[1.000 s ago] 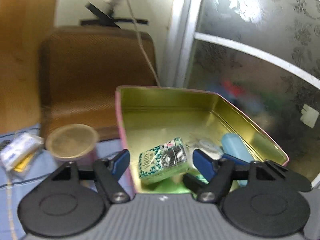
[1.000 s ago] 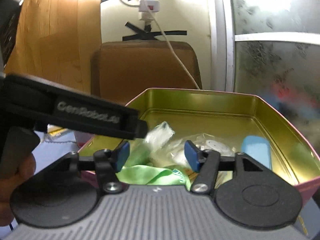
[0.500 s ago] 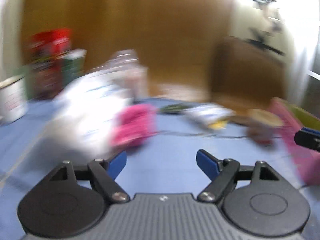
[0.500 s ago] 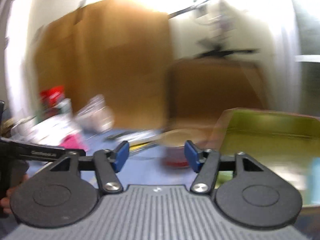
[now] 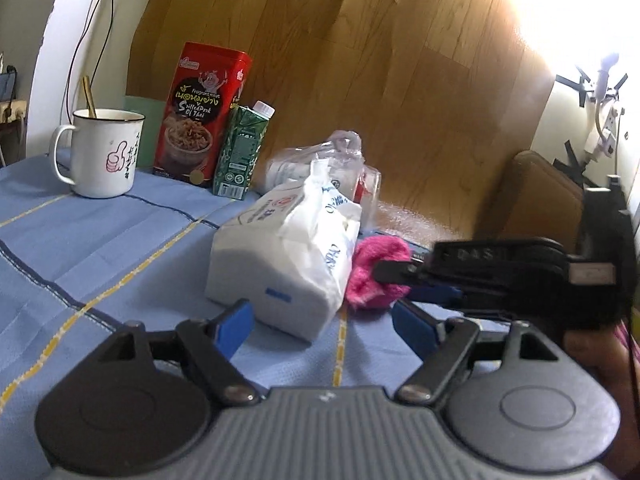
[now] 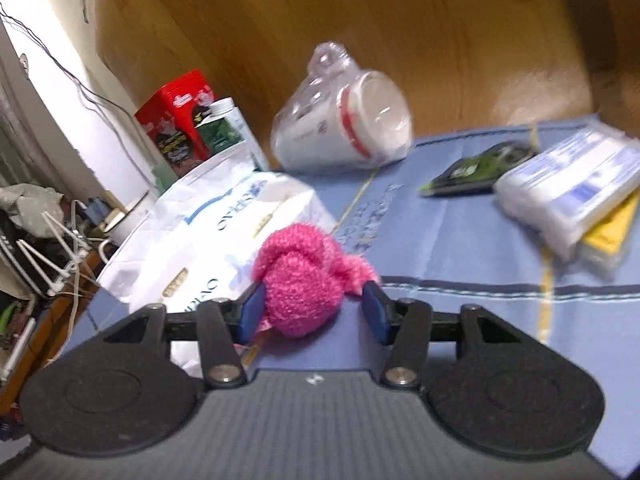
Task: Organize soft objects
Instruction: 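Reach to the pink fuzzy sock and close the right gripper on it, then carry the pink sock over the pink tin and open the right gripper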
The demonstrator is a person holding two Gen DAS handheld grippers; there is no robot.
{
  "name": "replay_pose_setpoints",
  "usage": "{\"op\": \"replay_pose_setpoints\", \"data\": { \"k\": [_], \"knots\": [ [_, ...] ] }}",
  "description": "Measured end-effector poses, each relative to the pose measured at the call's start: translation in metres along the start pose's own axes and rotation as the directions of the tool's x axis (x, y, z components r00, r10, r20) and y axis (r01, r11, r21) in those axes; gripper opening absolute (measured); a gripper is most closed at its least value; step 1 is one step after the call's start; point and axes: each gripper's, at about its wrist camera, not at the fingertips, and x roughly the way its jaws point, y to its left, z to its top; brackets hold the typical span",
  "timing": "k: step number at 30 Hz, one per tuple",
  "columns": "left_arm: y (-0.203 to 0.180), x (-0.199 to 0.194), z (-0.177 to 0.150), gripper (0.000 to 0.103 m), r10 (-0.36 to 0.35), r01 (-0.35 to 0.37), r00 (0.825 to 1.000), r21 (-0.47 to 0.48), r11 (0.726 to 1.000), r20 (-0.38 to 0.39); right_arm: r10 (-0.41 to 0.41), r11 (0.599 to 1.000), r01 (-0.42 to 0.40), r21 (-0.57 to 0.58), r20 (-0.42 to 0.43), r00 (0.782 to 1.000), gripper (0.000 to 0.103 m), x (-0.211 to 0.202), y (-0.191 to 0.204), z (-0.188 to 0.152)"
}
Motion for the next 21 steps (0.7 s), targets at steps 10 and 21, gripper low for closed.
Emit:
{"op": "replay_pose_setpoints", "data": {
  "k": [10, 21],
  "knots": [
    [-0.006, 0.001, -0.002, 0.077, -0.296, 0.288, 0.946, -0.077, 0.954, -0.131, -0.104, 0.967, 0.101, -0.235, -0.002, 0.995, 0.038, -0.125, 0.008, -0.058],
    [-0.124, 0.001, -0.036, 0.078, -0.474, 0.533, 0.792, 0.057, 0.844, -0.384, -0.268, 0.900, 0.294, -0.321, 0.122, 0.956, 0.043, -0.180, 0.002, -0.116]
  ]
}}
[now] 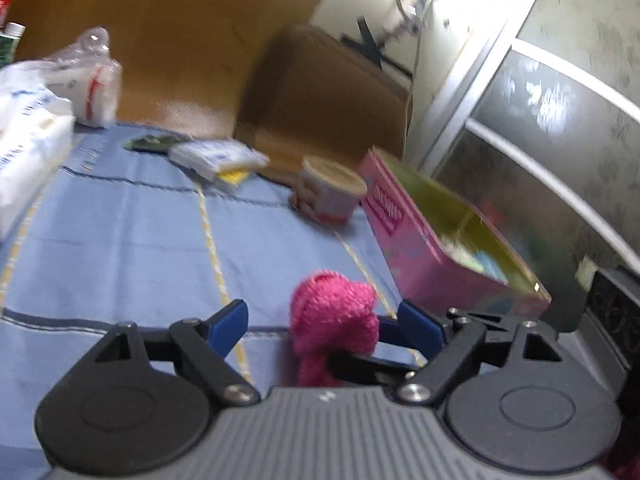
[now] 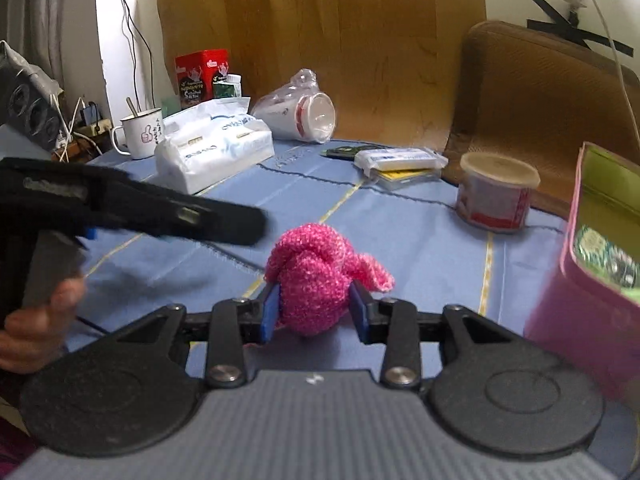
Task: Organize soft objects
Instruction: 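Carry the pink sock over the pink tin and open the right gripper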
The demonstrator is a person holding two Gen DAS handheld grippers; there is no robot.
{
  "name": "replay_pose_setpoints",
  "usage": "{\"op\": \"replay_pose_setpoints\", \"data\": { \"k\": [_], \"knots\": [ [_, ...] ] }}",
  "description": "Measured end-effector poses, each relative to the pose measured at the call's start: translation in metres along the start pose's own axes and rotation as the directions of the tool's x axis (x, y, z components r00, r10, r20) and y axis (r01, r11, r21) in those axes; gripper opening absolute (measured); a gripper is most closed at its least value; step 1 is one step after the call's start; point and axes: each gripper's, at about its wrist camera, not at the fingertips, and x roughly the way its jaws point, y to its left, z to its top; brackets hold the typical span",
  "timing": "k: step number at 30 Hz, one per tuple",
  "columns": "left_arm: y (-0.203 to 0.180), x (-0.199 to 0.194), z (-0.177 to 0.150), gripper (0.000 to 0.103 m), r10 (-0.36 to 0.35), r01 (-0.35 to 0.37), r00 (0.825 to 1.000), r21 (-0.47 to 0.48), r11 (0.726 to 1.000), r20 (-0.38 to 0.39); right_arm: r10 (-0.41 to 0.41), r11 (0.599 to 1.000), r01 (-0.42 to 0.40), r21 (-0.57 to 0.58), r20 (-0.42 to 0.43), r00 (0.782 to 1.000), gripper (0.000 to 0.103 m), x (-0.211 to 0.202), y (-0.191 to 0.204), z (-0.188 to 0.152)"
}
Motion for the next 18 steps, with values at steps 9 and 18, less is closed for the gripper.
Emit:
{"op": "replay_pose_setpoints", "data": {
  "k": [9, 18],
  "knots": [
    [-0.019, 0.019, 0.001, 0.048, -0.015, 0.016, 0.998, 0.016, 1.000, -0.063, 0.014, 0.998, -0.015, 0.059, 0.007, 1.000, 0.032, 0.006, -0.007, -0.016],
    [-0.127, 0.073, 0.052, 0.050, -0.178, 0.188, 0.982, 0.218, 0.958, -0.068, -0.261, 0.965, 0.258, 0.045, 0.253, 0.932, 0.032, -0.065, -0.048, -0.012]
  ]
}}
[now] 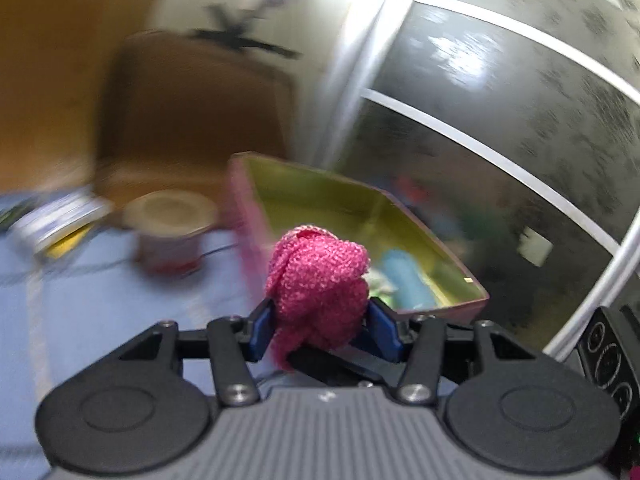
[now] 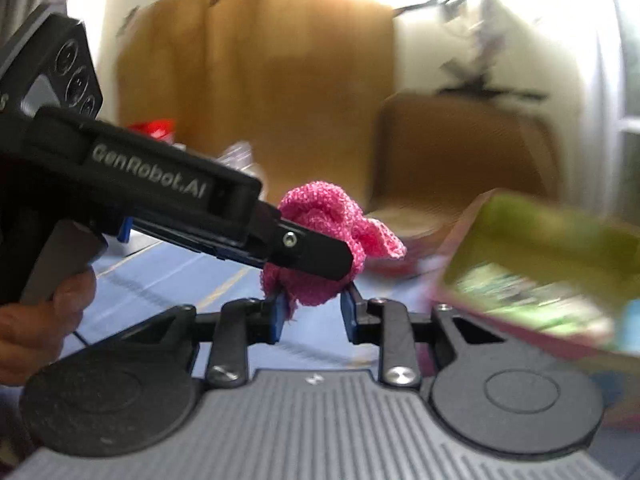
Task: Organize soft objects
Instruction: 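Carry the pink sock over the pink tin and open the right gripper, then reach to the green correction-tape roller and grasp it with the right gripper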
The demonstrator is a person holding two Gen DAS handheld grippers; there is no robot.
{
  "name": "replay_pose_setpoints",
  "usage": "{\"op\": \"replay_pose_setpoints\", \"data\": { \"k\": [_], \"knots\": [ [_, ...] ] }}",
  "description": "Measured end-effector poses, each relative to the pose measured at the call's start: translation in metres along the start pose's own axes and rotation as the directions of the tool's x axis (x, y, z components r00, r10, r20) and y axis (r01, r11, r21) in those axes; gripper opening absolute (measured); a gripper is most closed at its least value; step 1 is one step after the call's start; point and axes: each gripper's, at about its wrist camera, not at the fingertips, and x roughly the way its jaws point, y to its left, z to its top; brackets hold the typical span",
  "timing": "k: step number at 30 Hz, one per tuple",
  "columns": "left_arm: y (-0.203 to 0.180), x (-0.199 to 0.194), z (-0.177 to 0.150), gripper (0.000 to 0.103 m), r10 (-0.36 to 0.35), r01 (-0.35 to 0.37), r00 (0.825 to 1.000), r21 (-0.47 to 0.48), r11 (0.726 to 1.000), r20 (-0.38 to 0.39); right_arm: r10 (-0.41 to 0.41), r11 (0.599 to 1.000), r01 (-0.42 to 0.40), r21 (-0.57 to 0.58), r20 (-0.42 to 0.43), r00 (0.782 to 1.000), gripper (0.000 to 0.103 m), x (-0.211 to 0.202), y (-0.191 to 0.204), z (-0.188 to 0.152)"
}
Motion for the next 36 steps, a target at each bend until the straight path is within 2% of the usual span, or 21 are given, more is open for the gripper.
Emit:
{"op": "replay_pose_setpoints", "data": {
  "k": [2, 5, 7, 10, 12, 13, 14, 15, 16, 17, 20, 23, 25, 28, 31, 34, 35, 36],
  "knots": [
    [-0.023, 0.032, 0.012, 0.051, -0.031, 0.032, 0.999, 0.050, 0.998, -0.025, -0.083, 0.997, 0.083, 0.010, 0.012, 0.997, 0.032, -0.008, -0.024, 0.001],
    [-0.044, 0.078, 0.023, 0.052, -0.085, 0.088, 0.993, 0.035, 0.995, -0.085, -0.180, 0.982, 0.180, 0.053, -0.007, 0.984, 0.032, -0.015, -0.061, 0.002],
    [-0.055, 0.106, 0.026, 0.053, -0.091, 0.095, 0.988, 0.031, 0.995, -0.122, -0.233, 0.969, 0.235, 0.075, -0.036, 0.972, 0.032, -0.016, -0.084, 0.000],
    [-0.067, 0.135, 0.023, 0.066, -0.039, 0.049, 0.987, 0.058, 0.997, -0.158, -0.285, 0.952, 0.293, 0.090, -0.087, 0.955, 0.033, -0.012, -0.112, -0.003],
    [-0.070, 0.146, 0.022, 0.085, 0.015, -0.002, 0.988, 0.081, 0.997, -0.153, -0.311, 0.942, 0.323, 0.093, -0.126, 0.942, 0.036, -0.005, -0.130, -0.007],
    [-0.069, 0.147, 0.022, 0.087, 0.039, -0.026, 0.989, 0.085, 0.996, -0.146, -0.329, 0.935, 0.342, 0.090, -0.139, 0.934, 0.039, -0.004, -0.138, -0.010],
    [-0.068, 0.149, 0.022, 0.088, 0.055, -0.043, 0.989, 0.084, 0.995, -0.139, -0.350, 0.927, 0.365, 0.088, -0.144, 0.926, 0.049, -0.004, -0.143, -0.012],
    [-0.065, 0.148, 0.023, 0.088, 0.057, -0.046, 0.989, 0.080, 0.996, -0.134, -0.375, 0.917, 0.389, 0.090, -0.145, 0.916, 0.055, -0.003, -0.148, -0.014],
    [-0.062, 0.145, 0.023, 0.088, 0.055, -0.046, 0.990, 0.074, 0.996, -0.129, -0.397, 0.907, 0.412, 0.087, -0.144, 0.906, 0.066, 0.000, -0.152, -0.016],
    [-0.060, 0.140, 0.024, 0.088, 0.060, -0.051, 0.991, 0.071, 0.996, -0.120, -0.405, 0.903, 0.419, 0.096, -0.136, 0.904, 0.073, -0.001, -0.155, -0.018],
    [-0.052, 0.115, 0.027, 0.088, 0.060, -0.055, 0.996, 0.076, 0.996, -0.066, -0.436, 0.886, 0.448, 0.121, -0.119, 0.892, 0.075, -0.007, -0.157, -0.021],
    [-0.042, 0.085, 0.027, 0.088, 0.058, -0.058, 0.998, 0.062, 0.996, -0.004, -0.419, 0.888, 0.425, 0.175, -0.071, 0.905, 0.075, -0.021, -0.150, -0.024],
    [-0.029, 0.065, 0.024, 0.088, 0.061, -0.062, 0.998, 0.036, 0.997, 0.031, -0.424, 0.888, 0.424, 0.178, -0.041, 0.905, 0.074, -0.021, -0.143, -0.022],
    [0.001, 0.029, 0.013, 0.088, 0.105, -0.104, 0.992, -0.009, 0.994, 0.074, -0.420, 0.897, 0.411, 0.161, 0.027, 0.907, 0.074, -0.026, -0.124, -0.014],
    [0.041, -0.008, -0.003, 0.088, 0.205, -0.200, 0.973, -0.059, 0.978, 0.103, -0.358, 0.928, 0.345, 0.143, 0.081, 0.930, 0.074, -0.024, -0.102, -0.002],
    [0.091, -0.042, -0.025, 0.088, 0.350, -0.335, 0.933, -0.149, 0.930, 0.089, -0.225, 0.971, 0.216, 0.105, 0.080, 0.971, 0.071, -0.010, -0.078, 0.010],
    [0.107, -0.052, -0.032, 0.088, 0.414, -0.397, 0.907, -0.170, 0.902, 0.079, -0.170, 0.982, 0.163, 0.096, 0.068, 0.983, 0.069, -0.002, -0.068, 0.013],
    [0.121, -0.062, -0.038, 0.088, 0.483, -0.465, 0.873, -0.184, 0.866, 0.068, -0.114, 0.990, 0.109, 0.093, 0.050, 0.992, 0.069, 0.007, -0.058, 0.017]
  ]
}}
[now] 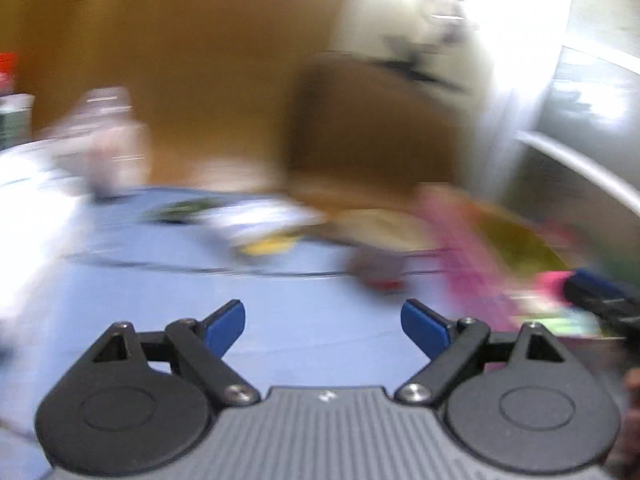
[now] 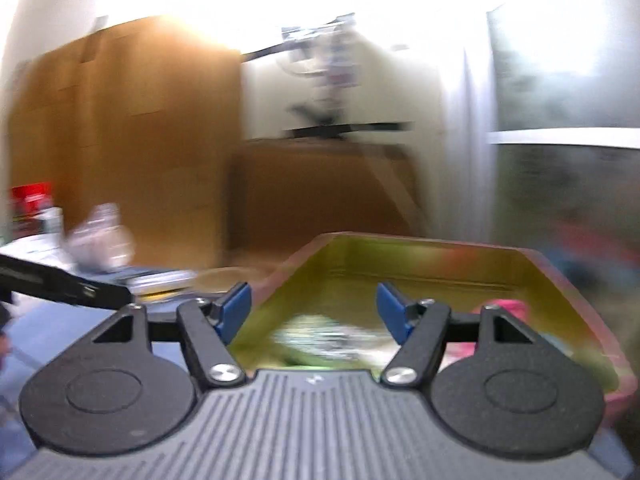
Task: Organize soft objects
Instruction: 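Reach to the green correction-tape roller and grasp it with the right gripper, then carry the tape roller into the pink tin and release it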
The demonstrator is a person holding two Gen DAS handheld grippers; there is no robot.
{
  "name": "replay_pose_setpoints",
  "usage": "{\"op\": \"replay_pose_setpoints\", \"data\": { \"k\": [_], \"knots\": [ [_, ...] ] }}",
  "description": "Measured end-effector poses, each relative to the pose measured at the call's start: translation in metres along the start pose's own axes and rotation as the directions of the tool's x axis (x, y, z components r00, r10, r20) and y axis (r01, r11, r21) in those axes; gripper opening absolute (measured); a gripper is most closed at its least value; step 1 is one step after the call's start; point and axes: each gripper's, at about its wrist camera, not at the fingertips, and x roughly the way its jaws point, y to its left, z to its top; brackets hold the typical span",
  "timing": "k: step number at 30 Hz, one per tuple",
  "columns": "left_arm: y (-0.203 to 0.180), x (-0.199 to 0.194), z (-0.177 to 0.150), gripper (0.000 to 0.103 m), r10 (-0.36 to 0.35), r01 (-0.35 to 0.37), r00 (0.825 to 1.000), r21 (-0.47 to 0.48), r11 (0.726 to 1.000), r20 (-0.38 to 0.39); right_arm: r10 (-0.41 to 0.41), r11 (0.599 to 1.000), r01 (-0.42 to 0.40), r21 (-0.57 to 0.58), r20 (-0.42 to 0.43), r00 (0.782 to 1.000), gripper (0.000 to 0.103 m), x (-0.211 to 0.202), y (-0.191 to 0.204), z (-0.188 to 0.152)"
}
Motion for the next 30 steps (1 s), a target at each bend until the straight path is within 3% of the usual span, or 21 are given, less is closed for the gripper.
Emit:
{"op": "replay_pose_setpoints", "data": {
  "k": [3, 5, 7, 10, 12, 15, 17, 18, 20, 22, 24, 28, 30],
  "knots": [
    [0.044, -0.004, -0.008, 0.088, 0.176, -0.176, 0.984, -0.007, 0.984, 0.030, 0.160, 0.987, -0.159, 0.017, -0.083, 0.984, 0.068, 0.032, 0.037, 0.009],
    [0.062, -0.005, -0.011, 0.088, 0.218, -0.216, 0.975, -0.046, 0.975, 0.036, 0.239, 0.971, -0.238, 0.021, -0.125, 0.963, 0.068, 0.060, 0.062, 0.018],
    [0.073, -0.007, -0.009, 0.088, 0.182, -0.175, 0.982, -0.121, 0.977, 0.056, 0.276, 0.961, -0.273, 0.043, -0.168, 0.946, 0.068, 0.095, 0.086, 0.029],
    [0.074, -0.010, -0.009, 0.088, 0.162, -0.149, 0.981, -0.120, 0.981, 0.103, 0.316, 0.948, -0.314, 0.047, -0.228, 0.921, 0.068, 0.157, 0.122, 0.046],
    [0.075, -0.012, -0.012, 0.089, 0.147, -0.133, 0.980, -0.109, 0.985, 0.133, 0.327, 0.938, -0.347, -0.020, -0.285, 0.901, 0.069, 0.201, 0.149, 0.052],
    [0.076, -0.015, -0.012, 0.091, 0.126, -0.111, 0.983, -0.111, 0.988, 0.137, 0.260, 0.942, -0.319, -0.103, -0.377, 0.889, 0.078, 0.257, 0.181, 0.049],
    [0.079, -0.016, -0.011, 0.093, 0.113, -0.096, 0.984, -0.132, 0.987, 0.135, 0.244, 0.945, -0.313, -0.094, -0.436, 0.866, 0.085, 0.289, 0.191, 0.043],
    [0.082, -0.017, -0.011, 0.094, 0.109, -0.089, 0.985, -0.144, 0.985, 0.135, 0.220, 0.953, -0.290, -0.091, -0.452, 0.865, 0.085, 0.302, 0.194, 0.041],
    [0.084, -0.018, -0.012, 0.094, 0.107, -0.085, 0.985, -0.162, 0.983, 0.134, 0.215, 0.958, -0.278, -0.068, -0.466, 0.858, 0.086, 0.320, 0.197, 0.037],
    [0.087, -0.018, -0.011, 0.094, 0.107, -0.082, 0.985, -0.178, 0.981, 0.133, 0.241, 0.955, -0.294, -0.031, -0.498, 0.833, 0.087, 0.331, 0.198, 0.032],
    [0.089, -0.019, -0.011, 0.094, 0.113, -0.085, 0.984, -0.190, 0.978, 0.137, 0.237, 0.956, -0.292, -0.031, -0.504, 0.830, 0.086, 0.334, 0.201, 0.030],
    [0.096, -0.022, -0.010, 0.094, 0.144, -0.109, 0.977, -0.212, 0.971, 0.156, 0.296, 0.938, -0.346, -0.001, -0.515, 0.804, 0.066, 0.319, 0.199, 0.031],
    [0.099, -0.026, -0.010, 0.094, 0.162, -0.119, 0.971, -0.232, 0.965, 0.176, 0.319, 0.928, -0.372, 0.009, -0.535, 0.782, 0.062, 0.313, 0.201, 0.034]
  ]
}}
